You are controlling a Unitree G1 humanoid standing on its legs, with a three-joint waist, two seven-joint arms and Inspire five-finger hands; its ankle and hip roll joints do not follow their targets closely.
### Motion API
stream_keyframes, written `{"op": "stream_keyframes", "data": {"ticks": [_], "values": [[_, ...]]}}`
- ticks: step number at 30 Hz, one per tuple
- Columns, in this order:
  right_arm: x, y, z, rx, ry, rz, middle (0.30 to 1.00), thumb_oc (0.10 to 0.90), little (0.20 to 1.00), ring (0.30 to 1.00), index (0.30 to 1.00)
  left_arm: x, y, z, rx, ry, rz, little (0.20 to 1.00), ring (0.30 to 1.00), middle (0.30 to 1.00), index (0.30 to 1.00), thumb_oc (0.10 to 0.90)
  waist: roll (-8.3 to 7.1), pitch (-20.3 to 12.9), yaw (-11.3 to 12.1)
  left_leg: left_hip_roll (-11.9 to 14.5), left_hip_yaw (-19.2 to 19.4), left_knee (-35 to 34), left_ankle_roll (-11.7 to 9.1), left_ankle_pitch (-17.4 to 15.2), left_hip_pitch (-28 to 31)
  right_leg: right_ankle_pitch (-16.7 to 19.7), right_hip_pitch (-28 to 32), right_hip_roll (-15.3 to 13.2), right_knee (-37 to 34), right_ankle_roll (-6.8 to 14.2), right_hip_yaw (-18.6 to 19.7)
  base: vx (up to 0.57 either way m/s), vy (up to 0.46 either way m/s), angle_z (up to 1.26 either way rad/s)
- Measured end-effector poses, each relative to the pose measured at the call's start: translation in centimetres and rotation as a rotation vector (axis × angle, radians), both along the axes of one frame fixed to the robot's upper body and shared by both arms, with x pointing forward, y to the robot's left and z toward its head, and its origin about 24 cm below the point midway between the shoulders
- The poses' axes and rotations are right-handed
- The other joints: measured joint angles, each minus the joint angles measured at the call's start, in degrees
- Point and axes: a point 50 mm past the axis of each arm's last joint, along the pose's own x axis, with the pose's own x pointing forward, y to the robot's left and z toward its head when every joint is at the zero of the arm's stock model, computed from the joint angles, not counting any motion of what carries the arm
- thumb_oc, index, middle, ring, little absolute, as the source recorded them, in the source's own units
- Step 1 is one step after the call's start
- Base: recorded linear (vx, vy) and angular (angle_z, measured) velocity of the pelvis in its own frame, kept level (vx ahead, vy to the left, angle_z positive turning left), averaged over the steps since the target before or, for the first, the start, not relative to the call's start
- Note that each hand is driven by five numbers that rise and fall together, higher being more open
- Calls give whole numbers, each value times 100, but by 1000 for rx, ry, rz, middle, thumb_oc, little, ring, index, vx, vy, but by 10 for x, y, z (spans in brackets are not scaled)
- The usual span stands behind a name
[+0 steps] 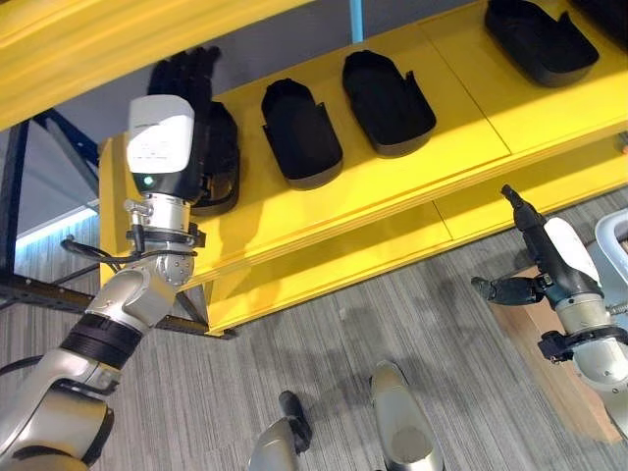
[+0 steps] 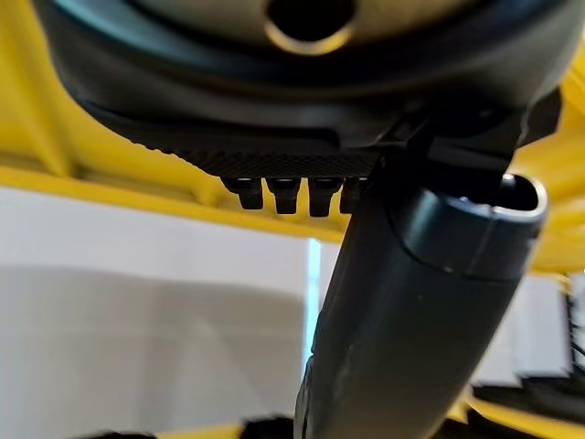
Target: Move parts from the plastic box to the shelf.
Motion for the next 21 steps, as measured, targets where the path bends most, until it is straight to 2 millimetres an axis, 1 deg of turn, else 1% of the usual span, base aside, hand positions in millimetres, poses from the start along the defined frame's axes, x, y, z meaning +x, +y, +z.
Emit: {"op": "stream_keyframes", "data": {"ticks": [1, 2, 5, 8, 9, 10, 12, 13, 14, 16, 17, 18, 19, 21], "values": [[0, 0, 0, 0, -2, 2, 1000, 900, 1000, 1000, 1000, 1, -2, -1, -10, 11, -10, 1000, 1000, 1000, 1000, 900, 11, 4, -1, 1, 17, -6, 5, -10, -1, 1, -22, 8, 6, 1, 23, -42, -16, -16], [0, 0, -1, 0, 5, 3, 1000, 900, 1000, 1000, 1000, 2, -9, -5, -29, 23, -30, 1000, 1000, 1000, 1000, 900, 35, 7, -33, 5, 24, -25, 35, -37, -1, 8, -33, 14, 7, 0, 25, -55, -36, -7], [-1, 1, -2, -1, 14, 11, 1000, 900, 1000, 1000, 1000, 2, -24, -13, -96, 47, -83, 1000, 1000, 1000, 1000, 900, 55, 10, -32, 30, 9, -33, 28, -42, 4, 19, -39, 53, 9, -14, 25, -70, -65, -3], [-1, 2, -3, 7, 8, 14, 1000, 900, 1000, 1000, 1000, -11, -41, -36, -173, 96, -151, 1000, 1000, 1000, 1000, 900, 68, 11, -8, 56, 2, -61, 8, -56, 5, 25, -54, 86, -3, -29, 27, -49, -57, -4], [-1, 3, -3, 11, 7, 15, 1000, 900, 1000, 1000, 1000, -17, -45, -47, -185, 125, -169, 1000, 1000, 1000, 1000, 900, 70, 12, 14, 68, 2, -73, 16, -49, 3, 31, -60, 105, -8, -38, 24, -55, -59, -3], [-1, 3, -4, 12, 5, 14, 1000, 900, 1000, 1000, 1000, -20, -46, -53, -192, 142, -176, 1000, 1000, 1000, 1000, 900, 70, 13, 29, 72, -1, -74, 25, -40, -1, 32, -61, 112, -6, -40, 21, -72, -86, -1], [-2, 3, -6, 30, -7, 1, 1000, 900, 1000, 1000, 1000, -36, -47, -78, -253, 186, -165, 1000, 1000, 1000, 1000, 900, 74, 15, 67, 88, -38, -73, 31, -29, -23, 32, -60, 122, -10, -44, -14, -62, -67, 5], [-2, 3, -7, 34, -7, -2, 1000, 900, 1000, 1000, 1000, -40, -47, -84, -265, 203, -159, 1000, 1000, 1000, 1000, 900, 74, 15, 89, 91, -52, -74, 29, -26, -30, 32, -60, 123, -13, -46, -26, -71, -60, 6], [-3, 3, -8, 37, -5, -7, 1000, 900, 1000, 1000, 1000, -45, -45, -96, -276, 239, -137, 1000, 1000, 1000, 1000, 900, 73, 16, 176, 94, -63, -90, 33, -13, -29, 38, -61, 125, -22, -56, -38, -67, -56, 6], [-4, 3, -10, 44, -11, -15, 1000, 900, 1000, 1000, 1000, -49, -37, -106, -304, 249, -68, 1000, 1000, 1000, 1000, 900, 71, 24, 305, 97, -124, -109, 27, 23, -61, 45, -53, 112, -36, -71, -117, -58, -45, 13], [-4, 3, -10, 46, -13, -20, 1000, 900, 1000, 1000, 1000, -49, -35, -107, -306, 240, -54, 1000, 1000, 1000, 1000, 900, 71, 24, 349, 97, -145, -114, 26, 32, -71, 47, -53, 112, -36, -75, -135, -79, -50, 19], [-5, 3, -11, 52, -18, -25, 1000, 900, 1000, 1000, 1000, -49, -28, -105, -320, 205, -12, 1000, 1000, 1000, 1000, 900, 62, 29, 387, 97, -186, -111, 9, 21, -119, 47, -67, 108, -45, -81, -170, -77, -52, 14], [-5, 4, -11, 59, -28, -27, 1000, 900, 1000, 1000, 1000, -48, -18, -98, -341, 141, 37, 1000, 1000, 1000, 1000, 900, 45, 44, 502, 96, -203, -115, 12, 25, -168, 56, -111, 105, -40, -94, -187, -85, -61, 13], [-5, 5, -12, 72, -36, -32, 1000, 900, 1000, 1000, 1000, -48, -3, -89, -374, 42, 118, 1000, 1000, 1000, 1000, 900, 34, 56, 527, 96, -248, -114, 18, 29, -253, 71, -158, 96, -49, -100, -238, -35, -36, 13]]}}
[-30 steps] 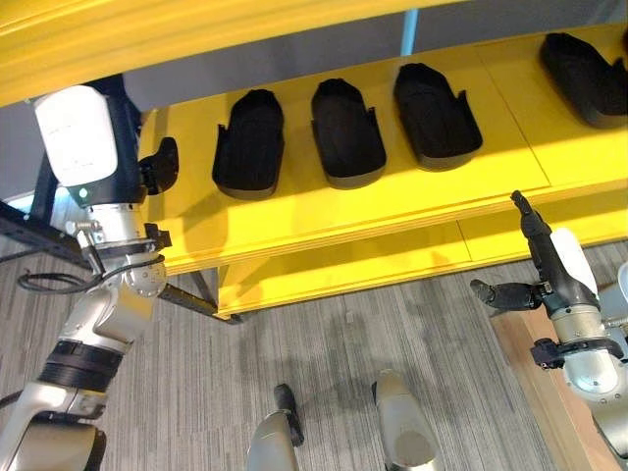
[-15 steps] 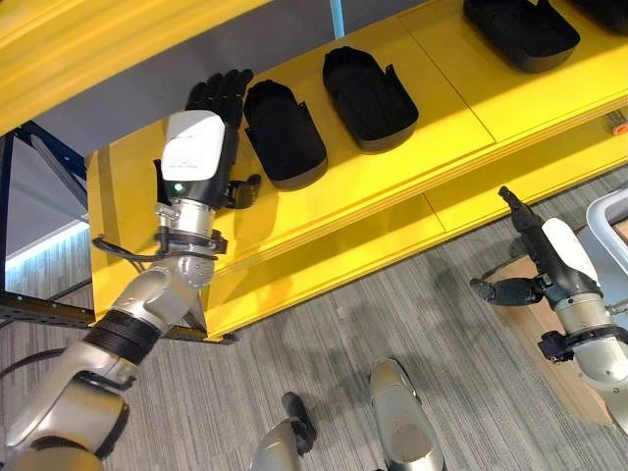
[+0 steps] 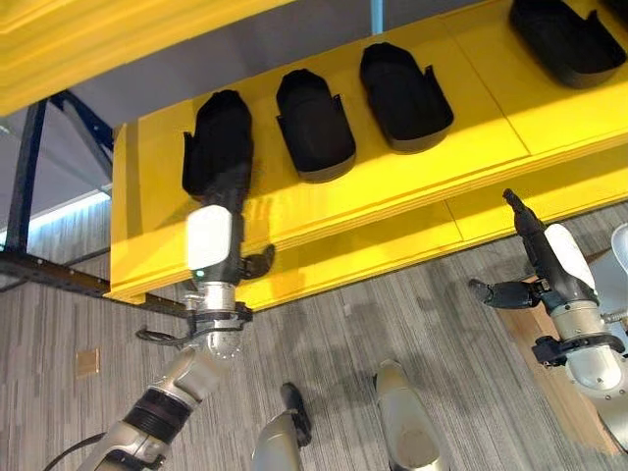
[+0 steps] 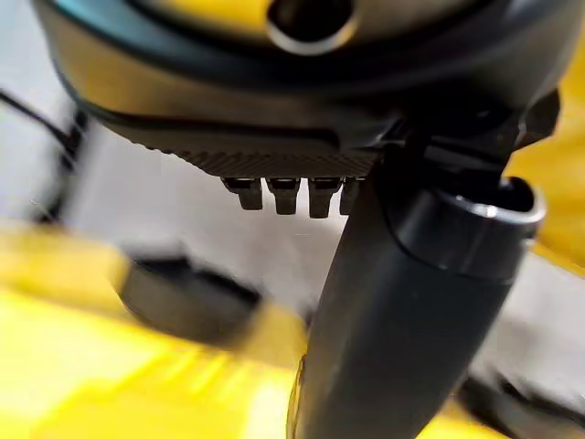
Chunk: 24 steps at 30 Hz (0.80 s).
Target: Move parts from the plastic box to the shelf.
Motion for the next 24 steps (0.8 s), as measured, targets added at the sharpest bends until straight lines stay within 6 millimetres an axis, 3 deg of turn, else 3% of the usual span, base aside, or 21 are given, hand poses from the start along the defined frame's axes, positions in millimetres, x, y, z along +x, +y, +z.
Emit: {"op": "stream_keyframes", "data": {"ticks": [5, 9, 17, 21, 24], "values": [[-3, -1, -4, 20, -11, -28, 1000, 900, 1000, 1000, 1000, -8, 39, 26, -59, -226, 249, 1000, 1000, 1000, 1000, 900, -30, 17, 102, 0, -105, 18, 41, 61, -70, 7, 19, -3, -56, 3, -82, -9, -20, 6], [-3, 0, -5, 14, -10, -28, 1000, 900, 1000, 1000, 1000, -11, 50, 34, -71, -286, 305, 1000, 1000, 1000, 1000, 900, -80, 47, 154, 0, -148, 22, 7, 81, -76, 5, 77, -19, -103, 6, -140, -8, -1, 6], [-2, 1, -4, 7, -19, -26, 1000, 900, 1000, 1000, 1000, -5, 46, 42, -51, -294, 274, 1000, 1000, 1000, 1000, 900, -141, 78, 97, 1, -146, 37, 7, 37, -53, 40, 150, -36, -211, 35, -147, 9, 35, 1], [4, 4, 4, 6, -47, -9, 1000, 900, 1000, 1000, 1000, 17, 32, 57, 105, -226, 159, 1000, 1000, 1000, 1000, 900, -140, 78, 37, -17, -77, 45, 10, 27, -42, 66, 151, -51, -236, 63, -86, 39, 68, -7], [9, 7, 9, -8, -54, 16, 1000, 900, 1000, 1000, 1000, 33, 24, 48, 172, -120, 117, 1000, 1000, 1000, 1000, 900, -141, 78, -88, -20, 53, 96, 12, 3, 36, 68, 156, -43, -216, 79, 48, 34, 75, -16]]}}
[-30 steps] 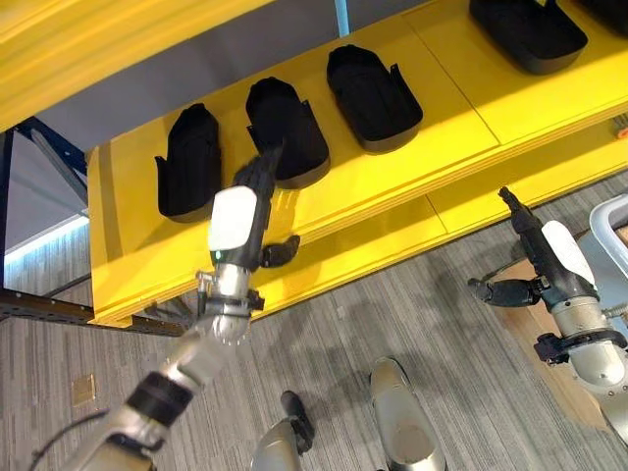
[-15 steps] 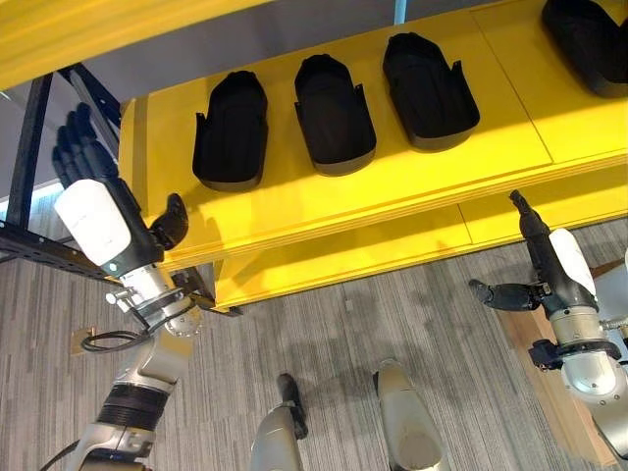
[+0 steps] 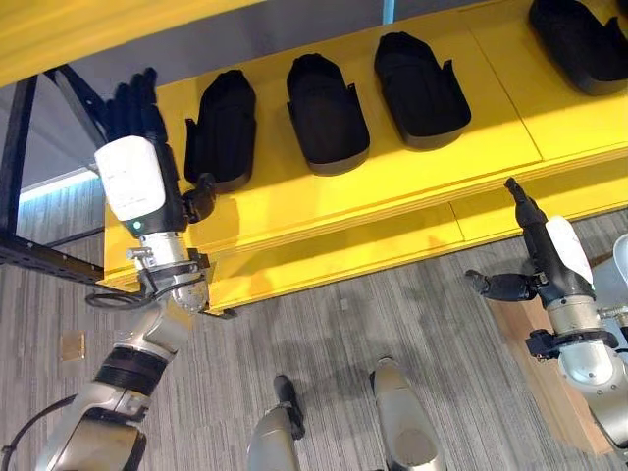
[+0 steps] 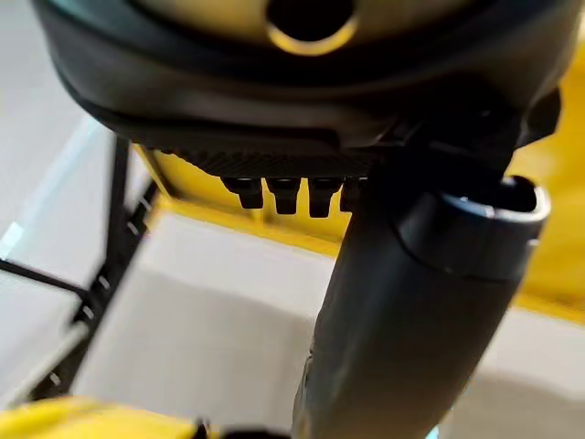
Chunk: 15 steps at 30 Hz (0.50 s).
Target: Move parts from the plastic box to the shelf.
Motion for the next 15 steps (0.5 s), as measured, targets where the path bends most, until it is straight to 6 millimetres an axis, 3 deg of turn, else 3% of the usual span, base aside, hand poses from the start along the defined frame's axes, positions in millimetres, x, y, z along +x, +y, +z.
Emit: {"op": "stream_keyframes", "data": {"ticks": [6, 15], "values": [[2, 5, 0, -18, 12, 34, 1000, 900, 1000, 1000, 1000, 8, 1, -16, 39, 102, 15, 1000, 1000, 1000, 1000, 900, 3, 2, -246, -1, 57, 24, 27, -44, 10, 3, -34, 4, 39, 16, 53, 17, 42, -6], [5, 4, 6, -51, 12, 50, 1000, 900, 1000, 1000, 1000, 10, 3, -24, 6, 138, 56, 1000, 1000, 1000, 1000, 900, 56, 77, -273, 0, 180, 39, 21, -47, -20, -6, -222, 47, 196, 14, 209, 0, 16, -7]]}}
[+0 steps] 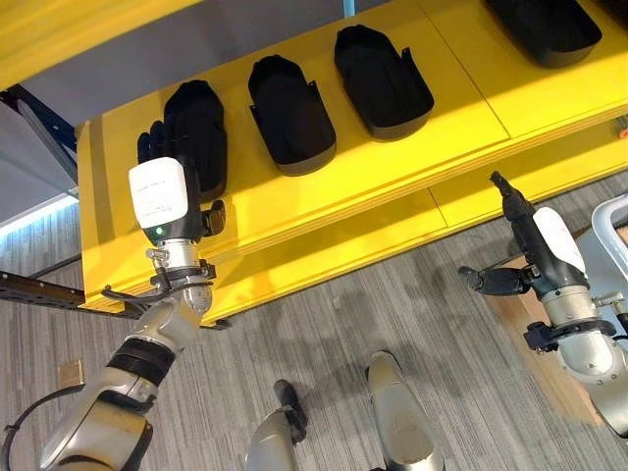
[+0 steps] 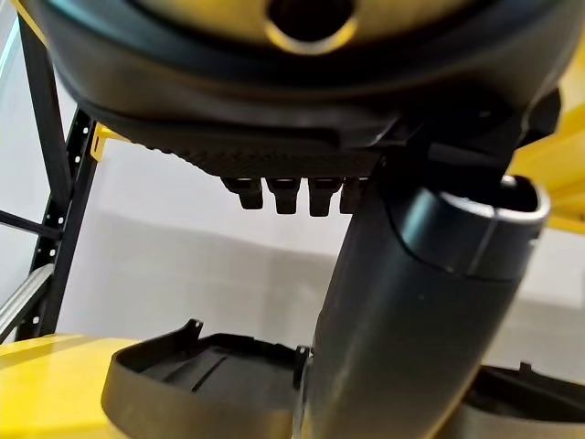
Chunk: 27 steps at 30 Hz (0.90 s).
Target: Move parts from the plastic box to the shelf.
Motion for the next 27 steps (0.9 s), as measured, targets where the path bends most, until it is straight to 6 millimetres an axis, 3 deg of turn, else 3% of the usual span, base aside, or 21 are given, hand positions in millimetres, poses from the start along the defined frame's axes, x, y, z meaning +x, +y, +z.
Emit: {"op": "stream_keyframes", "data": {"ticks": [11, 27], "values": [[1, 0, 3, -4, -7, 5, 1000, 900, 1000, 1000, 1000, 1, 13, -13, -31, 110, 69, 1000, 1000, 1000, 1000, 900, -7, 124, 29, 9, -10, 69, 3, -4, -141, 1, -105, 8, 16, 1, 0, 0, 0, 0], [2, 0, 5, -21, -6, 9, 1000, 900, 1000, 1000, 1000, 4, 17, -19, -70, 179, 71, 1000, 1000, 1000, 1000, 900, -8, 125, 10, 9, -11, 73, -4, -15, -141, 1, -122, 9, 35, 0, 1, 0, 0, 0]]}}
